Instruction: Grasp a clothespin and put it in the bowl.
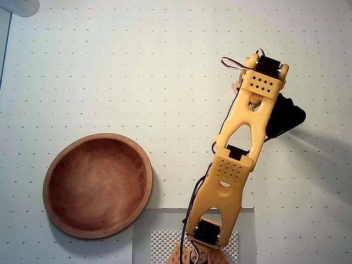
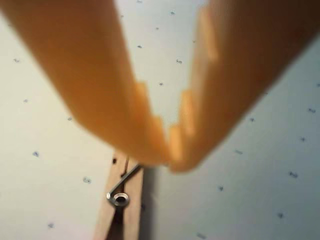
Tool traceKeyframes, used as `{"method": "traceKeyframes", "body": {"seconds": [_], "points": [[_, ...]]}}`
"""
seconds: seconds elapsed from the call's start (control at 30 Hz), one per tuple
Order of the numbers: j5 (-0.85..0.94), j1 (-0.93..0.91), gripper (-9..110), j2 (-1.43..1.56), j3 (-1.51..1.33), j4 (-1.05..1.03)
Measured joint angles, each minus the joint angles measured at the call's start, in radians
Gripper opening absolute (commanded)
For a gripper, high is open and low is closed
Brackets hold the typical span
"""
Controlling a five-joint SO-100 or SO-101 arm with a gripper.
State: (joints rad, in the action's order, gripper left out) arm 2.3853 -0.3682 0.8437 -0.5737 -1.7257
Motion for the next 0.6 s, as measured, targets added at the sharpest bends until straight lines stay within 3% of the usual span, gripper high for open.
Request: {"method": "traceKeyframes", "body": {"seconds": [0.17, 0.43, 0.6], "points": [[0.000, 0.000, -1, 0.000, 0.000, 0.000], [-0.012, 0.021, 19, 0.000, 0.000, 0.000], [-0.012, 0.015, 26, 0.000, 0.000, 0.000]]}}
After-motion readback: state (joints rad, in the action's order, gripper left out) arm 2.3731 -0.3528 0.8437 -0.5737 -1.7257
